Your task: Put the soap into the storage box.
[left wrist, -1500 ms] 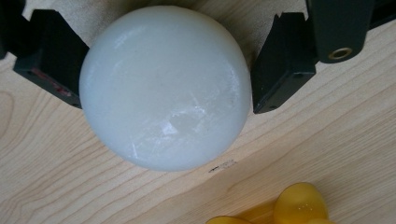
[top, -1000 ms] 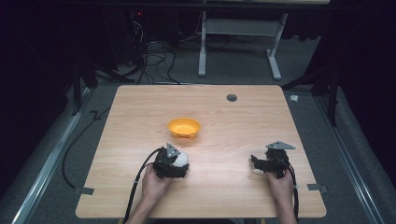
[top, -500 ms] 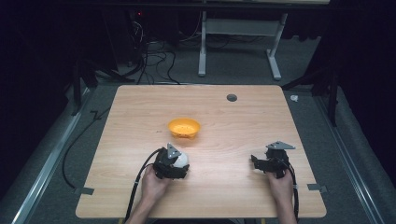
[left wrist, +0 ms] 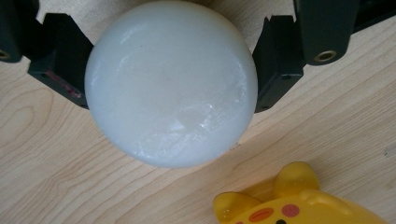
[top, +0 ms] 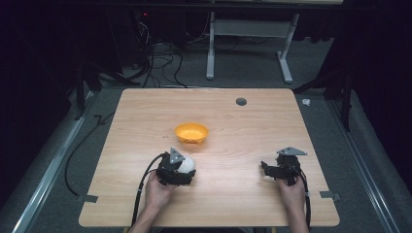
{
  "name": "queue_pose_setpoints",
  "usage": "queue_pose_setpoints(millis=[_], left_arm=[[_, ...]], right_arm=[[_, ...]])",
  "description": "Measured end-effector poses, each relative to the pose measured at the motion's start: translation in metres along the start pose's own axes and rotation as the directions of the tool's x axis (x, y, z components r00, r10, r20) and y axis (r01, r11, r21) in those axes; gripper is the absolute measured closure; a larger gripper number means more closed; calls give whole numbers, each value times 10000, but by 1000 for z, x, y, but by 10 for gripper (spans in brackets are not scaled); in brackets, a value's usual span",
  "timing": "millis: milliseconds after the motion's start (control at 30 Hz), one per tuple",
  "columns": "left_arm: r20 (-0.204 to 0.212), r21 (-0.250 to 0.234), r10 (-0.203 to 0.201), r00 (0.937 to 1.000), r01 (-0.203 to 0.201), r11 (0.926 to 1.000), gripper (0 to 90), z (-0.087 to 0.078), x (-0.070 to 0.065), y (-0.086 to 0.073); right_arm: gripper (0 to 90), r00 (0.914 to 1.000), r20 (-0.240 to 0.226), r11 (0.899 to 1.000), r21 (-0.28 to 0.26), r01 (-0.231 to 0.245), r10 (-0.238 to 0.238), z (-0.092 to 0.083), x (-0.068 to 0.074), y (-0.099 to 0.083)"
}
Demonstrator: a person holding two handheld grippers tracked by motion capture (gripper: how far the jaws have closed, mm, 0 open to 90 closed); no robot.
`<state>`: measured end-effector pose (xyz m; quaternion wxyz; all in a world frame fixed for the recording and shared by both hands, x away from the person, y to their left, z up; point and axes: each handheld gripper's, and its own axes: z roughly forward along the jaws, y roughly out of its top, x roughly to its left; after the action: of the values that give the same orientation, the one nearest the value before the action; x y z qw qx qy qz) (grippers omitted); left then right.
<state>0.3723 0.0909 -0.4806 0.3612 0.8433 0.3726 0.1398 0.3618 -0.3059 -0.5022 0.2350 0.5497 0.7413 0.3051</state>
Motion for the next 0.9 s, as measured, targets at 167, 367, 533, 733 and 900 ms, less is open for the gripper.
queue_pose_setpoints(millis=[167, 367, 533, 733, 900], left_arm=[[52, -127, 169, 9998, -168, 9998, 244, -7, -2, 6], [322, -286, 90, 9994, -81, 9996, 244, -12, -1, 11], [335, -253, 234, 9992, -226, 9994, 245, -16, -2, 13], [499, -460, 147, 9986, -124, 9989, 244, -21, 2, 19], [568, -542, -29, 9984, 60, 9985, 244, -23, 7, 25]], right_arm=[[201, 10000, 1, 10000, -1, 3, -3, 0, 0, 0], [201, 10000, 5, 10000, -7, 19, -19, 0, 0, 0], [201, 10000, 2, 10000, -8, 19, -19, 0, 0, 0], [201, 10000, 1, 10000, -7, 21, -21, 0, 0, 0], [201, 10000, 0, 10000, -8, 21, -21, 0, 0, 0]])
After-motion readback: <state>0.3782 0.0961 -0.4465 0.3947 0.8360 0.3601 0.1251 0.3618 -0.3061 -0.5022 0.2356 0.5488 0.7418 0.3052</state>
